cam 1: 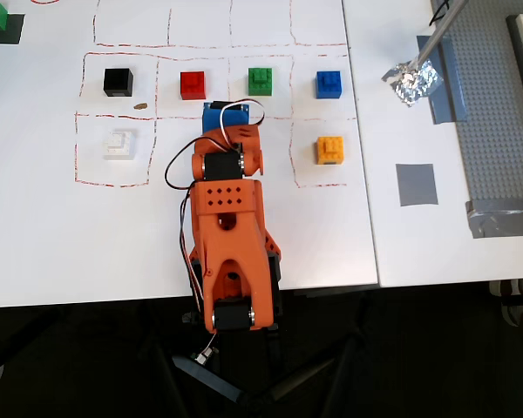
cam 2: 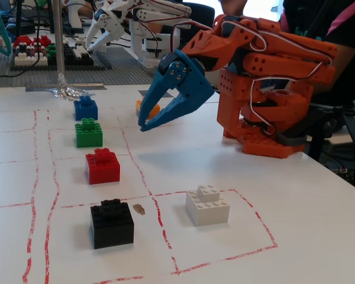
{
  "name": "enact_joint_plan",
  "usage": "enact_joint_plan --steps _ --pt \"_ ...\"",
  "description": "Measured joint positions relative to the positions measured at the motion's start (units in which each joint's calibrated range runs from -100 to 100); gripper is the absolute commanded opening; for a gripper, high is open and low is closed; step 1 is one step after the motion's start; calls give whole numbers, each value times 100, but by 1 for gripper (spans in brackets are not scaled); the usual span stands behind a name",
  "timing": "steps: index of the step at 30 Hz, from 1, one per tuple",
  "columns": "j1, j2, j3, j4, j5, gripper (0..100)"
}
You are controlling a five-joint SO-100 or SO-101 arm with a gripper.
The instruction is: Grab the block and put it in the grey marker
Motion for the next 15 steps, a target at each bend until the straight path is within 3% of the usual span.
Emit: enact_joint_plan --steps 15 --pt "0 0 0 0 49 0"
